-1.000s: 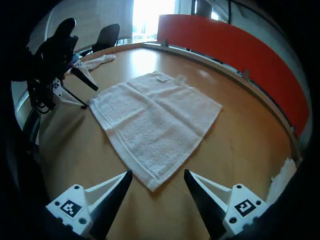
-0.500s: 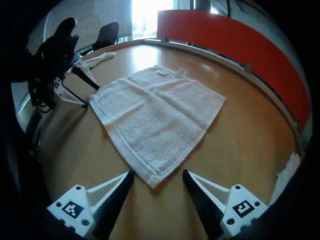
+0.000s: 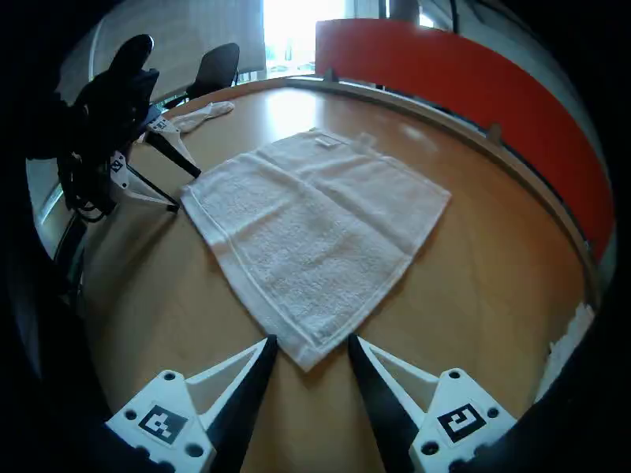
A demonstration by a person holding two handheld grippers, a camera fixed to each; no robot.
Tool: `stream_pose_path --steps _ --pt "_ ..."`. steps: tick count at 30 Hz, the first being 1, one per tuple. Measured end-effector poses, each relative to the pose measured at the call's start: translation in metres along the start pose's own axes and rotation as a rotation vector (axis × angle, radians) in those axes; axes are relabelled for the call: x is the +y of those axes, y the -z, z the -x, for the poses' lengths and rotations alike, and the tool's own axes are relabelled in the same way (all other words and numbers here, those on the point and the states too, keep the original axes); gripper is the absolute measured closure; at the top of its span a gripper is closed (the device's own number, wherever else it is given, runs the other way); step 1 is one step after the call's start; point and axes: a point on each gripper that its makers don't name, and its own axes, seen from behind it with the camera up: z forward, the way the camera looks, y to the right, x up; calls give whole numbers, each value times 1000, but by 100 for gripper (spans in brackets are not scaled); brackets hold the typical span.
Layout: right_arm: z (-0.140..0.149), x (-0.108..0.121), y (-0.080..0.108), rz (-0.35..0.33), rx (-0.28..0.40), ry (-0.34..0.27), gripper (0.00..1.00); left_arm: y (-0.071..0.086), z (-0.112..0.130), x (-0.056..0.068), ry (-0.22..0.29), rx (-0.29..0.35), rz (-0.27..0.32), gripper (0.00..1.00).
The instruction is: Fold towel
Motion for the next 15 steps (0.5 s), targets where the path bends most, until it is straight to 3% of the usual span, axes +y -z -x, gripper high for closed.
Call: stream_pose_path --steps 8,12,15 --pt "0 -2 -1 -8 -2 7 55 0 0 5 1 -5 0 24" --pt "0 -2 -2 -9 -4 7 71 0 0 7 1 -10 1 32" --pt "0 -1 -3 -9 -4 5 75 0 0 7 2 -13 1 39"
